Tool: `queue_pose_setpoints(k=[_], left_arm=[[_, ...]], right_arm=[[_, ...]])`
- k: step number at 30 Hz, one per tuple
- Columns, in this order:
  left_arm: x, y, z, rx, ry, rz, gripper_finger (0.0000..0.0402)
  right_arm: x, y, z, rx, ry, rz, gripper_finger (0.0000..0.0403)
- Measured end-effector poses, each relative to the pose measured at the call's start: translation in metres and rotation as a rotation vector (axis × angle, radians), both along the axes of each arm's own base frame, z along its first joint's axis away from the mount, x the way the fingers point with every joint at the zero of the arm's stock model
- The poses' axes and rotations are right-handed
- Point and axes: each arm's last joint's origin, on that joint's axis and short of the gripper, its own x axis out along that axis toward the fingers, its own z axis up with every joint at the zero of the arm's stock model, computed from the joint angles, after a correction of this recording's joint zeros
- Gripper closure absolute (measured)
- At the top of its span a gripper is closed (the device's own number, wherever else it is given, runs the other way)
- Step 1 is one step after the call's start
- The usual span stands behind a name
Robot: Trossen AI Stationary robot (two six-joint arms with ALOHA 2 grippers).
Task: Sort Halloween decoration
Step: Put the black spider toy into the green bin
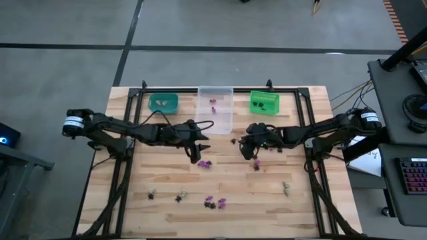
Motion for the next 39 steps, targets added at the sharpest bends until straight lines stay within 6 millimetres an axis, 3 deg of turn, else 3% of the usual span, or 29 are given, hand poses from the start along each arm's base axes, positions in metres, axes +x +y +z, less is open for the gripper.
queue_pose_setpoints(k=[11,15,23,29,39], left_arm=[[-0.011,-0.032,-0.015,0.064,0.102,-0.16,0.0243],[-0.014,-0.039,-0.019,0.044,0.091,-0.171,0.0243],[-0.012,-0.039,-0.017,0.022,0.057,-0.135,0.0243],[-0.011,-0.039,-0.016,0.054,0.048,-0.147,0.0243],[-0.012,-0.039,-0.017,0.055,0.068,-0.146,0.0243]], right_arm=[[0.004,0.021,0.008,-0.031,0.012,0.12,0.0303],[0.003,0.021,0.008,-0.035,-0.002,0.023,0.0303],[0.006,0.013,0.008,-0.067,0.001,-0.024,0.0303],[0.012,0.013,-0.007,-0.179,0.11,0.099,0.0303],[0.016,0.014,-0.011,-0.209,0.136,0.14,0.0303]])
